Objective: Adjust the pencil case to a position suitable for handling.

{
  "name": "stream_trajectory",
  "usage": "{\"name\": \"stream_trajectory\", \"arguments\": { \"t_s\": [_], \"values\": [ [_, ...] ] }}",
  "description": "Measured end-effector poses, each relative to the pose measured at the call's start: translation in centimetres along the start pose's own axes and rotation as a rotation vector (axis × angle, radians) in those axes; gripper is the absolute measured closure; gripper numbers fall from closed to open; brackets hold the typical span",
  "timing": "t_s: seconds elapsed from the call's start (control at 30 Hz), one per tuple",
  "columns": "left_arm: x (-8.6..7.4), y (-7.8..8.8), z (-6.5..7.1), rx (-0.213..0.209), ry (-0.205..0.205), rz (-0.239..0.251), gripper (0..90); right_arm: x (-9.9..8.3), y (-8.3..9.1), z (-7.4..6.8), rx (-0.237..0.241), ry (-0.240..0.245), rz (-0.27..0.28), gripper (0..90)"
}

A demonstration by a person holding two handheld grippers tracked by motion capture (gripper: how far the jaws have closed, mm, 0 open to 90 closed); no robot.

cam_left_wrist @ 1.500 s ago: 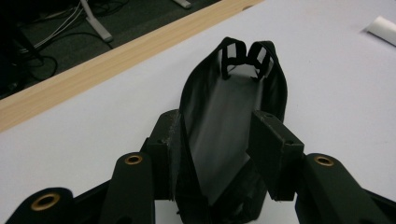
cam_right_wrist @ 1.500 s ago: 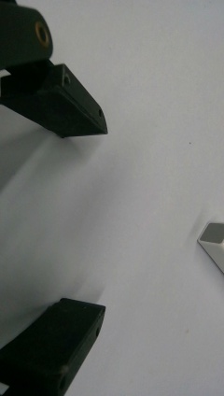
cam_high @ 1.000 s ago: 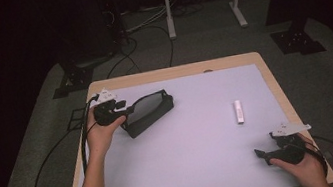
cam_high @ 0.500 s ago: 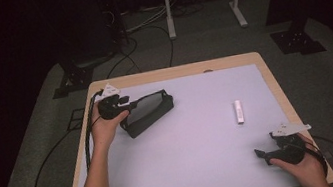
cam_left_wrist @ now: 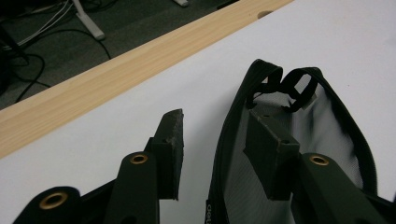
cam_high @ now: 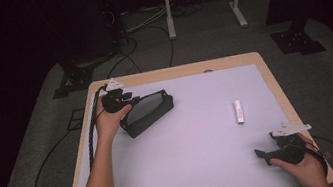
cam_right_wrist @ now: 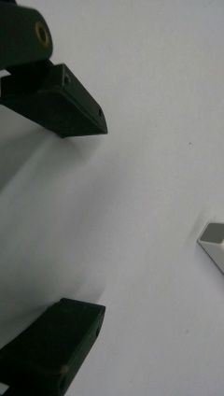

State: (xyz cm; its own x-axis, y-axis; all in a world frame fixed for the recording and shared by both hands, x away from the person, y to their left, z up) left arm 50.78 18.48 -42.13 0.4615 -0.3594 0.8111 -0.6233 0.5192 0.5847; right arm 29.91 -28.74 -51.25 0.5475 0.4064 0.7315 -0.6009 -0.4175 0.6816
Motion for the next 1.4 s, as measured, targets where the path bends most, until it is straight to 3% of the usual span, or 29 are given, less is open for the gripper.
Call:
{"name": "stream_trajectory", "arguments": {
  "t_s": [0.37, 1.0, 1.27, 1.4],
  "values": [
    [-0.8, -1.5, 0.0, -0.019, -0.01, -0.046, 66.1, 0.0, 0.0, 0.0, 0.0, 0.0, 0.0, 10.6],
    [-1.3, -2.0, -0.3, -0.07, 0.035, -0.061, 87.9, 0.0, 0.0, 0.0, 0.001, 0.0, 0.0, 10.6],
    [-1.1, -1.6, 0.0, -0.093, 0.021, -0.05, 88.6, 0.0, 0.0, 0.0, 0.001, -0.001, 0.0, 10.6],
    [-0.9, -1.3, 0.3, -0.119, 0.033, -0.044, 88.6, 0.0, 0.0, 0.0, 0.0, 0.0, 0.0, 10.6]
  ]
}}
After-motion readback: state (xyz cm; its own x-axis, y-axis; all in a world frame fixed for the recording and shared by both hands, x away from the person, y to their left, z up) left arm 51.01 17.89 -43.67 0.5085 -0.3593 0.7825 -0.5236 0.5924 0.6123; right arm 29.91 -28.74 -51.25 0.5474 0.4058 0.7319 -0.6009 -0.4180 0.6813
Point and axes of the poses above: each handheld gripper's, and its own axes: y roughly backward along the jaws, x roughly out of its top, z roughly to its right, the point moved 4 cm from there along -y, roughly forward along the jaws, and after that the axes turned 3 degrees about y, right-handed, at the moved point
